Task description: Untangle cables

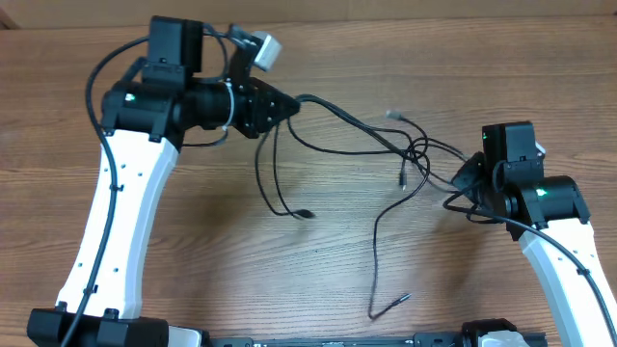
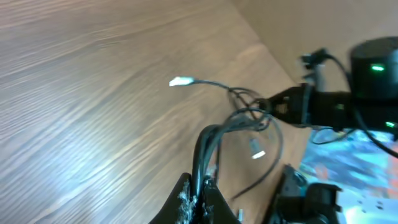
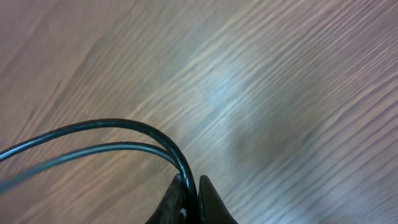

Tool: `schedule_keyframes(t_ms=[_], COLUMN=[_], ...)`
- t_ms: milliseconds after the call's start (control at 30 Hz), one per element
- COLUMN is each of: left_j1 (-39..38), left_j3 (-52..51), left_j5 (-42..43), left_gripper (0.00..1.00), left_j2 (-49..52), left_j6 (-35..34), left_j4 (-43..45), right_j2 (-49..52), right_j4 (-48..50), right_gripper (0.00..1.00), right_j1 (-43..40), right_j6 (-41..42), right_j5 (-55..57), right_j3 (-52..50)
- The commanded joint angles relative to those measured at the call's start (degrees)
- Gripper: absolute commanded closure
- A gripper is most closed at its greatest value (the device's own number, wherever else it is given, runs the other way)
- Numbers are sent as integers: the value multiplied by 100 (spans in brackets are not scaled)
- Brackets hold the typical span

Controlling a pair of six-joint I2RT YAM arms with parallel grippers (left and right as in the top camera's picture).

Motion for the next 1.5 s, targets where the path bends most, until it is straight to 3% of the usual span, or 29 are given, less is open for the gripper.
schedule_keyframes(t_ms=[0,100,200,267,500,700,867,967,1000,1033,1100,1300,1467], left_j1=[264,291,291,289,284,120,-299,-562,-640,-721,-839,-997,-1034], left_j3=[201,201,201,201,199,197,166,164,166,166,164,164,164], left_j5=[-640,-1281,-1816,-1821,-1818,-1805,-1808,-1906,-1991,-2118,-2343,-2621,-2433], left_gripper=[96,96,82,68,65,45,42,41,41,41,41,41,38], left_j2=[-162,-162,-162,-162,-160,-81,146,330,385,461,568,990,1436], left_j6=[-170,-455,-879,-872,-872,-844,-671,-570,-570,-575,-599,-901,-1003], left_j4=[-2,-28,-120,-203,-461,-713,-782,-785,-785,-785,-787,-763,-619], right_j2=[-9,-9,-11,-11,-83,-286,-483,-553,-551,-529,-446,129,874], right_j4=[87,184,348,514,782,1078,1021,839,682,553,459,439,494], right_gripper=[96,96,96,96,96,96,96,96,88,72,60,57,58], right_j1=[-24,-24,-24,-22,-22,-22,-26,-28,-28,-28,-28,-7,-7], right_j6=[-46,-46,-201,-570,-1305,-2520,-2557,-1930,-1508,-1204,-1051,-2343,-2509], right_j5=[833,868,778,551,-341,-1858,-1799,-1032,-645,-446,-577,-2234,-2531], right_j3=[39,39,42,42,42,96,407,459,457,455,450,446,446])
